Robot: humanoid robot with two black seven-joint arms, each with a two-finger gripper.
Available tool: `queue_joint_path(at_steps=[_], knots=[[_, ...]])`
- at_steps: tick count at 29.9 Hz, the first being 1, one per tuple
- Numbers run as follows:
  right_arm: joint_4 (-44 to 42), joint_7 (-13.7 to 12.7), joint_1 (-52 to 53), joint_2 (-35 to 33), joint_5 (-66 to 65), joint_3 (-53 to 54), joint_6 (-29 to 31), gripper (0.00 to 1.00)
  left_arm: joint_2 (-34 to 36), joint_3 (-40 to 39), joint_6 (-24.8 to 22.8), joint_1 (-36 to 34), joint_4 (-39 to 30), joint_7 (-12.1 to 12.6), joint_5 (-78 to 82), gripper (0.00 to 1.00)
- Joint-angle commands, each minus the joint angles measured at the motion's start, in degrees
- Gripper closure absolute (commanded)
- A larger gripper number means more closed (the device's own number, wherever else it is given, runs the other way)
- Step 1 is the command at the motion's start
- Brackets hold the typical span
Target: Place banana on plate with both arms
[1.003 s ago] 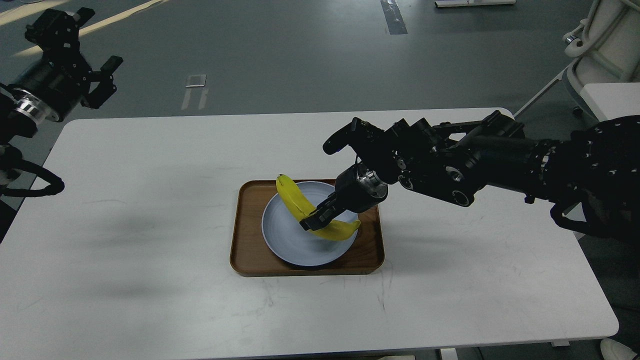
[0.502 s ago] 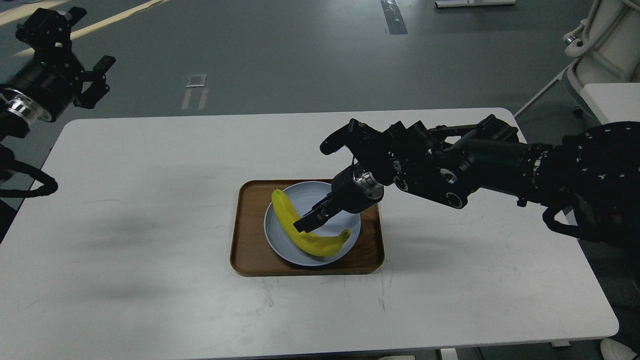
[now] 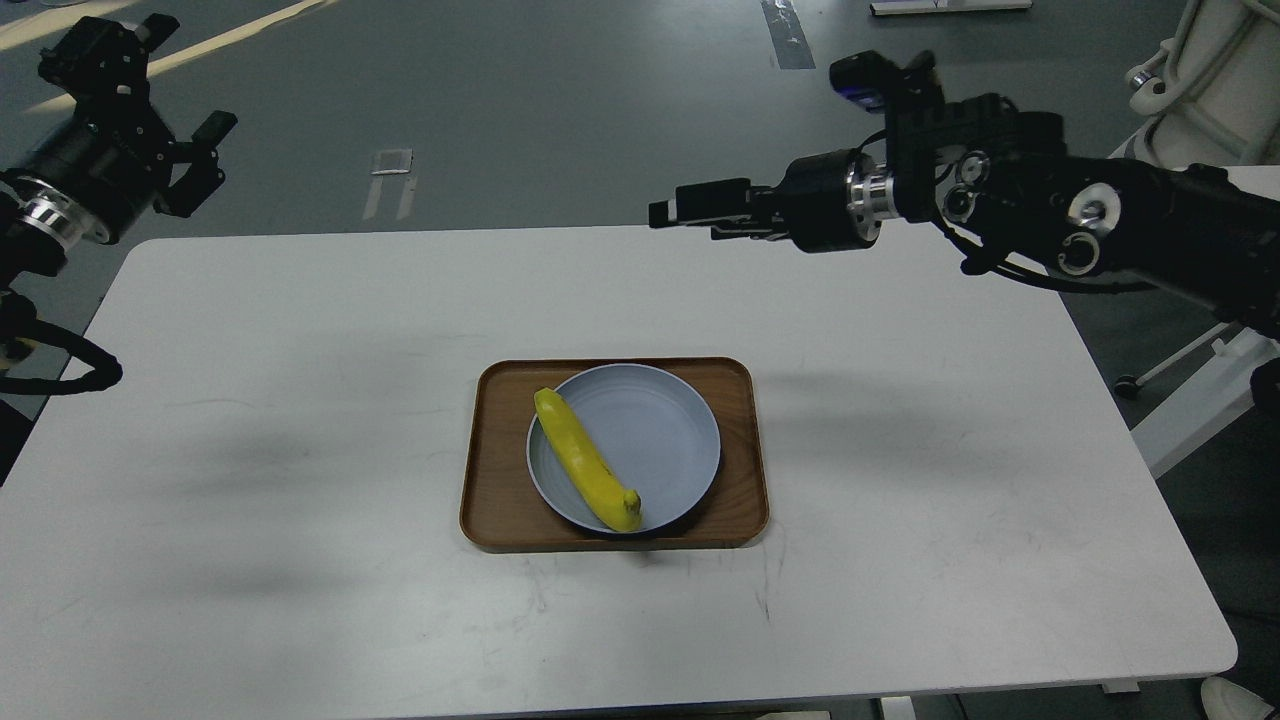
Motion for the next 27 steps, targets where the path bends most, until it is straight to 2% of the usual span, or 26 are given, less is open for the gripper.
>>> queue_joint_path(at_steps=[1, 6, 14, 19, 27], knots=[[-0.48, 0.09, -6.33, -5.15, 9.15, 7.55, 0.0, 0.01, -0.09, 0.06, 0.0, 0.12, 0.0, 0.0, 0.01, 0.02], [-0.84, 0.18, -16.63, -7.63, 16.64, 17.32, 0.0, 0.01, -0.88, -0.03, 0.0, 0.12, 0.0, 0.0, 0.01, 0.02], [-2.23, 0.4, -31.21, -7.19, 26.74, 34.19, 0.0, 0.01, -2.99, -0.03, 0.0, 0.74, 0.09, 0.0, -0.43, 0.02], [-6.28, 0.4, -34.74, -5.18, 31.41, 39.03, 0.0, 0.01, -4.75, -0.03, 0.0, 1.0, 0.7, 0.0, -0.43, 0.02], [-6.99, 0.4, -36.15, -3.77, 31.68, 40.1, 0.0, 0.01, -5.89, -0.03, 0.0, 1.0, 0.79, 0.0, -0.52, 0.02]])
